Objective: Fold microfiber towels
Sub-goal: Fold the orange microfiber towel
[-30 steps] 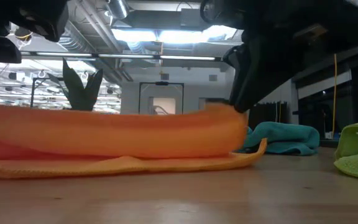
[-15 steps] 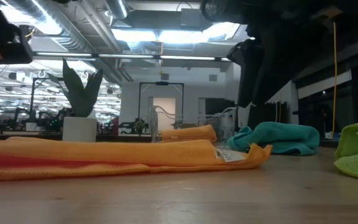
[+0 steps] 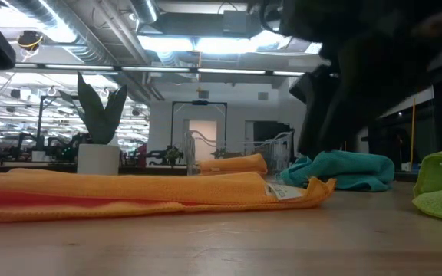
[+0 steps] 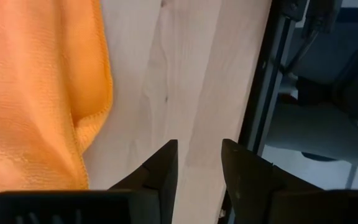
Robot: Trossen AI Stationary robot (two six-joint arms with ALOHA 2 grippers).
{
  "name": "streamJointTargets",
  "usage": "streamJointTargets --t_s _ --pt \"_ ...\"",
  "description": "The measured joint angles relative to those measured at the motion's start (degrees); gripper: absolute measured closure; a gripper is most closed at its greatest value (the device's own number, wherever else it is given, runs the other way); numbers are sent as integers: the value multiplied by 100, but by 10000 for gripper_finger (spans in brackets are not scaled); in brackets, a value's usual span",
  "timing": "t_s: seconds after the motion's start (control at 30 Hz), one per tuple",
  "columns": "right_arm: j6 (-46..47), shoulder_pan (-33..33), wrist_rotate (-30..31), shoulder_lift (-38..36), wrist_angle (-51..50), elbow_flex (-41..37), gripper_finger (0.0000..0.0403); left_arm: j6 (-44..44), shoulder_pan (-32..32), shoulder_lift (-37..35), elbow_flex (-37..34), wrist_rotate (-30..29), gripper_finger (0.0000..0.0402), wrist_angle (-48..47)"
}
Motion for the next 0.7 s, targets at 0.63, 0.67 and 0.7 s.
streamJointTargets --t_s 0.63,0.67,0.7 --pt "-9 -4 173 356 14 -52 269 5 2 -1 0 -414 286 -26" --pt "-13 -4 173 356 14 -52 271 7 2 -2 0 -414 286 -25" --pt "-20 -3 173 356 13 -52 274 7 2 -2 0 -414 286 -26"
